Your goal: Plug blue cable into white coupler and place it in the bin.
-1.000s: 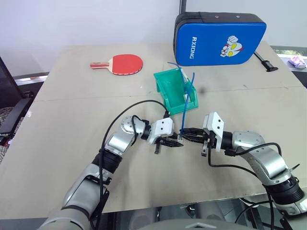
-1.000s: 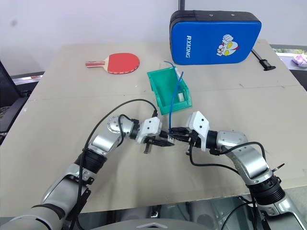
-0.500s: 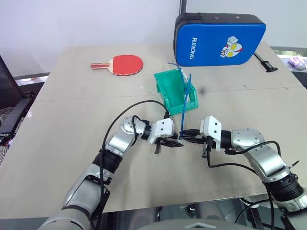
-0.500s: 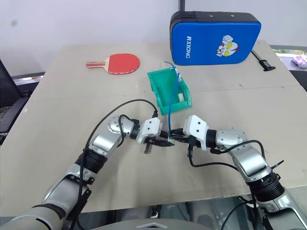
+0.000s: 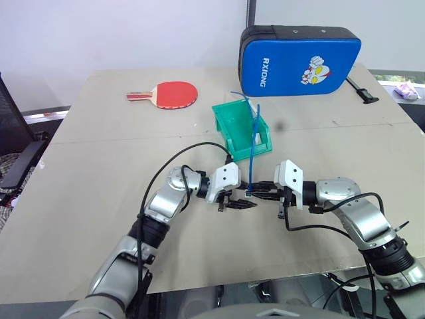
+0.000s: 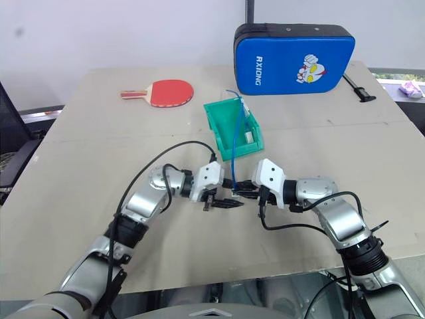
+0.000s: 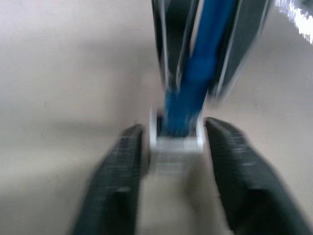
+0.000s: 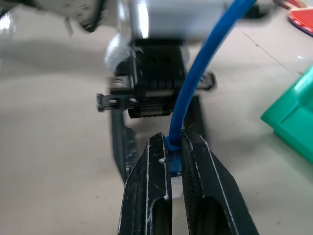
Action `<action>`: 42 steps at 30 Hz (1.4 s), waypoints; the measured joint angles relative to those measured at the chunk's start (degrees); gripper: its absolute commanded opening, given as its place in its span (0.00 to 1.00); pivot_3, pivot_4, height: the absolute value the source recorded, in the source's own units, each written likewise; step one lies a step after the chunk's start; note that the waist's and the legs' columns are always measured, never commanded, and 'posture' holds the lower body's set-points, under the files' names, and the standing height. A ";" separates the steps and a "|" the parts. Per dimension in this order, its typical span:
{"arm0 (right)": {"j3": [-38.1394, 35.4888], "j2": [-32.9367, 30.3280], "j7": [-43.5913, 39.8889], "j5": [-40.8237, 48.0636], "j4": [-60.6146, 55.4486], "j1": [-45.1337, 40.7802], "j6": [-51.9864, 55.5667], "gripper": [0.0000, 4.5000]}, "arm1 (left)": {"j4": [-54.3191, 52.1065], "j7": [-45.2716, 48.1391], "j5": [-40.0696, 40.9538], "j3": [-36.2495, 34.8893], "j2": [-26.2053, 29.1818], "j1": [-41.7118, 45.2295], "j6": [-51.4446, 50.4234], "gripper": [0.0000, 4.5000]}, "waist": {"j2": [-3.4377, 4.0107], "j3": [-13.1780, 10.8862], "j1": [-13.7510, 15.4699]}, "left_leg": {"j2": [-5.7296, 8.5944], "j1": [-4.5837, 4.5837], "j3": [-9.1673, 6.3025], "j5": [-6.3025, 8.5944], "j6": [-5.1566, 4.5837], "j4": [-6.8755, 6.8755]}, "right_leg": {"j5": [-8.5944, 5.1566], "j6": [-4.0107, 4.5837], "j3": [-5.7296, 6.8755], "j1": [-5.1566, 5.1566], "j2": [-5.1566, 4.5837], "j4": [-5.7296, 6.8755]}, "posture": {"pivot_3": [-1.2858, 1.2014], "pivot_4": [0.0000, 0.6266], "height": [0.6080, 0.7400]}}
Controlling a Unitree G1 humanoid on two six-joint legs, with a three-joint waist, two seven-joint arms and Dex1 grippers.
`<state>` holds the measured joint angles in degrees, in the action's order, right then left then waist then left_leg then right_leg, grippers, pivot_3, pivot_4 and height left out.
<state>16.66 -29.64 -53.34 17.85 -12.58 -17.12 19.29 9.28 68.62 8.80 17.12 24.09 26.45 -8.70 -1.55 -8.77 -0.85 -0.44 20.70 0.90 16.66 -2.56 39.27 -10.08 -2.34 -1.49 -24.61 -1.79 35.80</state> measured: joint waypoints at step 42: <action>-32.42 -7.85 5.49 7.70 -19.70 23.11 9.71 0.99 | -38.82 -22.38 24.18 -31.25 10.08 -40.20 -14.77 0.71 | 0.54 -0.37 1.39 | 0.08 1.10 -0.08 0.08 -0.04 -0.44 | 0.04 0.09 0.56 -0.78 -0.35 -0.83 | 0.52 0.24 1.00</action>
<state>-15.76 -37.49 -47.84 25.55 -32.28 5.99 28.99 -29.53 46.25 32.98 -14.13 34.17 -13.75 -23.47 -1.01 -9.14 0.54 -0.36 21.80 0.82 16.73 -2.59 38.83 -10.04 -2.25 -0.93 -25.39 -2.14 34.97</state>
